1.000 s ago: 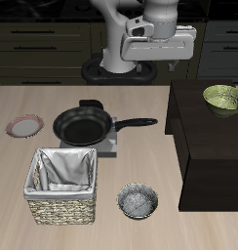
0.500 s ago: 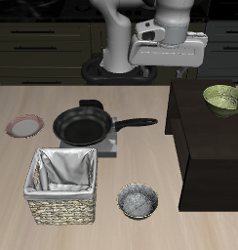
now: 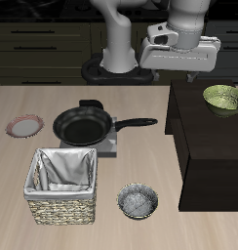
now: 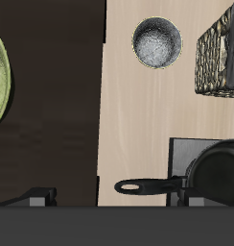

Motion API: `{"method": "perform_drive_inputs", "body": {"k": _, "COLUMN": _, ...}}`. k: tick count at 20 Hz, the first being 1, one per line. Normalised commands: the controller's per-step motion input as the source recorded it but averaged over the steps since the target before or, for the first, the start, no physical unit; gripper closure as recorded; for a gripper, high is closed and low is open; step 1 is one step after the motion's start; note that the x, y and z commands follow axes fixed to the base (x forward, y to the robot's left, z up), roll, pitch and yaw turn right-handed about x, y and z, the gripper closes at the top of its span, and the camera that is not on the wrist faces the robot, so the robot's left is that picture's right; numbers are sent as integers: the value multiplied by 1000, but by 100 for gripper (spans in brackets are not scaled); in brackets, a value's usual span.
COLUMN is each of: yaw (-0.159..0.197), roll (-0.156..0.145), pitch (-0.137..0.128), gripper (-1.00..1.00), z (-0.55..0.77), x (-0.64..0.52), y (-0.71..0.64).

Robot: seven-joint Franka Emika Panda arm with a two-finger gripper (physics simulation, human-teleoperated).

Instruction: Place the green bowl in the basket

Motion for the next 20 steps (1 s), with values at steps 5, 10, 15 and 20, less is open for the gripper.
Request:
{"method": "perform_drive_inputs", "body": {"k": 5, "yaw": 3, "roll": 0, "pitch": 7, "gripper": -100, "z": 0, "x": 12, "y": 175}}
{"method": "perform_drive_inputs", "body": {"k": 10, "yaw": -9, "roll": 15, "pitch": 5, "gripper": -100, "z": 40, "x": -57, "y": 284}}
{"method": "perform_drive_inputs", "body": {"k": 15, "yaw": 9, "roll": 22, "pitch": 6, "gripper": -100, "z": 1, "x": -20, "y": 264}}
{"method": "perform_drive_inputs", "body": {"k": 20, "yaw": -12, "roll": -5, "pitch": 5, "gripper": -100, "z": 42, "x": 81, "y": 135}}
